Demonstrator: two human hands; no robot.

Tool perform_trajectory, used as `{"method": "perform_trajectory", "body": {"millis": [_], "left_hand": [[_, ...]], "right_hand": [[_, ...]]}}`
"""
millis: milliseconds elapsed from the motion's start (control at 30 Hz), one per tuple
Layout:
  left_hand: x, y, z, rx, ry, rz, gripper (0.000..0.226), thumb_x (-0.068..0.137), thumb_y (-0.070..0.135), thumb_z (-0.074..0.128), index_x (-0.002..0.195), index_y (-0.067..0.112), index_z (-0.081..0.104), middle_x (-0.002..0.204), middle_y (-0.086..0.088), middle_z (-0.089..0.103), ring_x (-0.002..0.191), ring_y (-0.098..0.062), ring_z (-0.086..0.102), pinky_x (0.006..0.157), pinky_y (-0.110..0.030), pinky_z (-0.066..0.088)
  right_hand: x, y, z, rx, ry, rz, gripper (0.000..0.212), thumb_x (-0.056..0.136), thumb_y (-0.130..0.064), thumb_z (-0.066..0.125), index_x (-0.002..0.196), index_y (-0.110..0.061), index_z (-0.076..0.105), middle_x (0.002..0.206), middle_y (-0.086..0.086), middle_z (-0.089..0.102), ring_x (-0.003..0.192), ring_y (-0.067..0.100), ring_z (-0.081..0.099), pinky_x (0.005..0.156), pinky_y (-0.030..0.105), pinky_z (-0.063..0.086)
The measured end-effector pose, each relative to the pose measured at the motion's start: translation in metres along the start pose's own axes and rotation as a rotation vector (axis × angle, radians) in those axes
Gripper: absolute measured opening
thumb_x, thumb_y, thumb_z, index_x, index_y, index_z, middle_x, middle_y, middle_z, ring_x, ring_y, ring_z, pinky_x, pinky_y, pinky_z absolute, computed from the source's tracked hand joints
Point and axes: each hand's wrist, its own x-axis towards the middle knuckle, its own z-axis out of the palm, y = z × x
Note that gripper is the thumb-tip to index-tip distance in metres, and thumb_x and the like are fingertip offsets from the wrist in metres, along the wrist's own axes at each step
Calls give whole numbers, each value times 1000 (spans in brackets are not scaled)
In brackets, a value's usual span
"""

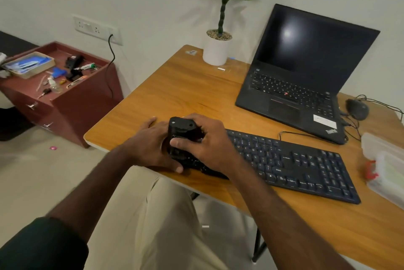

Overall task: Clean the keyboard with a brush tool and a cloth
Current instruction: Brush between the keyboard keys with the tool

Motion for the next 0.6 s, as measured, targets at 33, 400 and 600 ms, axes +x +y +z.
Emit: {"method": "perform_trajectory", "body": {"millis": [33, 400, 600], "left_hand": [[0, -1, 1, 28, -7, 1, 119, 48, 105, 41, 148, 42, 33, 154, 17, 36, 143, 1, 23, 123, -48, -3], [2, -1, 1, -19, 21, -4, 123, 54, 94, 57, 156, 40, 17, 163, 16, 22, 149, -1, 14, 123, -49, -6], [0, 2, 0, -13, 28, -3, 119, 50, 101, 47, 150, 41, 26, 158, 13, 32, 143, 0, 22, 124, -47, -4]], "right_hand": [[2, 0, 3, -31, -31, -18, 31, 82, -25, 81, 107, -10, 70, 99, 4, 71, 93, 20, 67, 79, 46, 55], [5, 1, -38, 4, -100, 83, 24, 78, -25, 82, 93, -12, 68, 88, 9, 69, 81, 28, 67, 70, 53, 55], [4, 4, -3, 23, -69, 14, 24, 81, -19, 82, 99, -13, 68, 91, 0, 70, 86, 18, 67, 73, 44, 56]]}}
